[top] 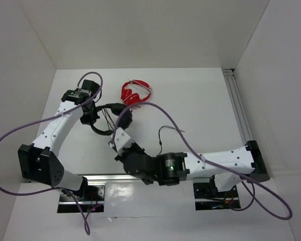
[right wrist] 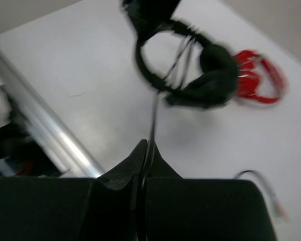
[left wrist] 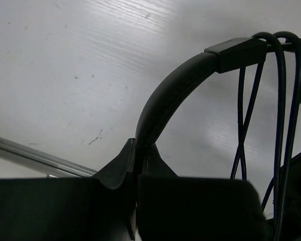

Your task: Wrap the headphones

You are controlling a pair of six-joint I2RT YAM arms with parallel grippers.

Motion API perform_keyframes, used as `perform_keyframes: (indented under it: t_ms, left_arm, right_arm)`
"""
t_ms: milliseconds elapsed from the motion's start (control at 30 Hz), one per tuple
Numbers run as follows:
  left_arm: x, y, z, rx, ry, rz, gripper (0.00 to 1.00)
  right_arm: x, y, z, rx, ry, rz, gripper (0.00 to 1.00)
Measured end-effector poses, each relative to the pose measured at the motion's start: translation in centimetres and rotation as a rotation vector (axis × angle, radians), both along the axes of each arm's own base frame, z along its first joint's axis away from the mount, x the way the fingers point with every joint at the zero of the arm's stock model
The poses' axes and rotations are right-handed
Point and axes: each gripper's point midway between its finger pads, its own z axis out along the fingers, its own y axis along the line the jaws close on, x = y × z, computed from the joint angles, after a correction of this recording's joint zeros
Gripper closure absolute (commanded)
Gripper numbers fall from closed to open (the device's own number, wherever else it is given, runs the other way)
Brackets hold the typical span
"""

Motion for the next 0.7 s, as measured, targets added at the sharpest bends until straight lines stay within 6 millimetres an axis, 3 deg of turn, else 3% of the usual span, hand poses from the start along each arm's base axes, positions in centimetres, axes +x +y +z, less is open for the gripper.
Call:
perform_keyframes:
  t_ms: [67, 133, 200, 267, 400, 533, 700]
  left_arm:
    - [-0.2, -1.3, -1.2, 0.019, 0.009, -0.064, 1.00]
    - [-0.2, -2.8, -2.2, 0.033, -0.001, -0.146, 1.00]
    - [-0.8, -4.1, -2.7, 0.033, -0.011, -0.216, 1.00]
    - [-1.4, -5.4, -2.5, 0.033, -0.042, -0.285, 1.00]
    - [-2.3, -8.4, -0.8, 0.003, -0.131, -0.402, 1.00]
    - [-4.3, -11.9, 1.4, -0.045, -0.217, -0.547, 1.00]
    - [-6.9, -15.5, 3.4, -0.103, -0.291, -0.710, 1.00]
  right_arm:
    - [3.9, -0.7, 1.4, -0.099, -0.065, -0.097, 1.00]
    - [9.3, -2.0, 2.9, -0.170, -0.111, -0.221, 1.00]
    - [14.7, -4.6, 3.4, -0.273, -0.150, -0.349, 1.00]
    - [18.6, -7.4, 3.3, -0.380, -0.179, -0.450, 1.00]
    - [21.8, -10.4, 3.2, -0.536, -0.225, -0.507, 0.95]
    - [24.8, -12.4, 3.1, -0.568, -0.217, -0.511, 0.94]
    - [28.4, -14.8, -0.4, -0.583, -0.127, -0.437, 0.91]
